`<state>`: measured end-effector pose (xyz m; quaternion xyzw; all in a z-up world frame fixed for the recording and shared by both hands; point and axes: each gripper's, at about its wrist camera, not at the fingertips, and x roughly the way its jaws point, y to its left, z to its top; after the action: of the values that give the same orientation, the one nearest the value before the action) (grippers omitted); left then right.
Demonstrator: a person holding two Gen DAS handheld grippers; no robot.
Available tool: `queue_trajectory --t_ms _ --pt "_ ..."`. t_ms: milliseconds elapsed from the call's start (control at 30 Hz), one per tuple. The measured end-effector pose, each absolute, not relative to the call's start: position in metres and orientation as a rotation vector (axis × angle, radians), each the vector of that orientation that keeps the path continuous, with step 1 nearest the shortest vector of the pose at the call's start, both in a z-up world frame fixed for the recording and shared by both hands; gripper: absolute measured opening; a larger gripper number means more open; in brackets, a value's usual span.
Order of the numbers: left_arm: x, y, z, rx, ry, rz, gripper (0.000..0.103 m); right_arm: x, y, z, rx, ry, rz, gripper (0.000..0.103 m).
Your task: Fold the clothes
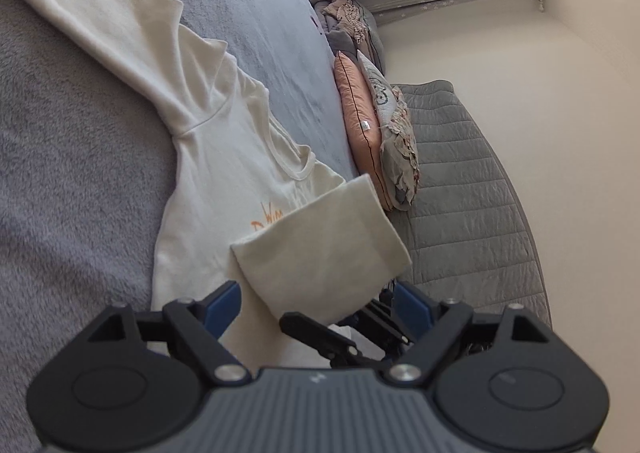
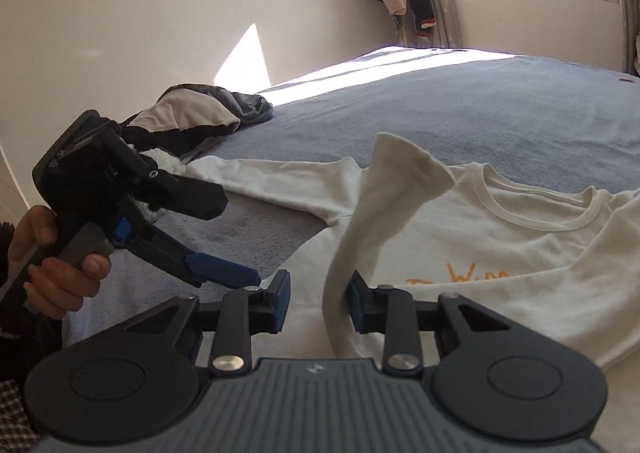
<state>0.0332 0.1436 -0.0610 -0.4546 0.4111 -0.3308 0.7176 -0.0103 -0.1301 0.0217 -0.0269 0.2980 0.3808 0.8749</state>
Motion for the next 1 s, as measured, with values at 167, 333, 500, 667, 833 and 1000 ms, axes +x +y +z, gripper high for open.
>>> queue_trajectory --t_ms 167,333,500,667,833,1000 --pt "0.023 0.153 -0.073 -1.048 0.933 -0.712 0.085 -0.024 -0.119 0.014 -0.215 0.669 0.831 0.033" --pt "0.015 0.146 -0.079 -0.971 0.985 -0.683 0.071 -0.024 -0.144 0.019 -0.239 0.654 0.743 0.040" --pt "0.012 0.135 -0.077 -0.859 1.016 -0.663 0.036 -0.023 -0.183 0.021 -0.317 0.631 0.567 0.043" --pt "0.012 0.133 -0.071 -0.808 1.011 -0.664 0.025 -0.006 -0.223 0.012 -0.404 0.627 0.335 0.043" --pt "0.013 0.133 -0.071 -0.770 1.028 -0.640 0.019 0.011 -0.243 -0.009 -0.543 0.623 0.157 0.042" --pt "0.013 0.134 -0.066 -0.691 1.031 -0.629 0.045 0.022 -0.247 -0.023 -0.634 0.581 0.082 0.041"
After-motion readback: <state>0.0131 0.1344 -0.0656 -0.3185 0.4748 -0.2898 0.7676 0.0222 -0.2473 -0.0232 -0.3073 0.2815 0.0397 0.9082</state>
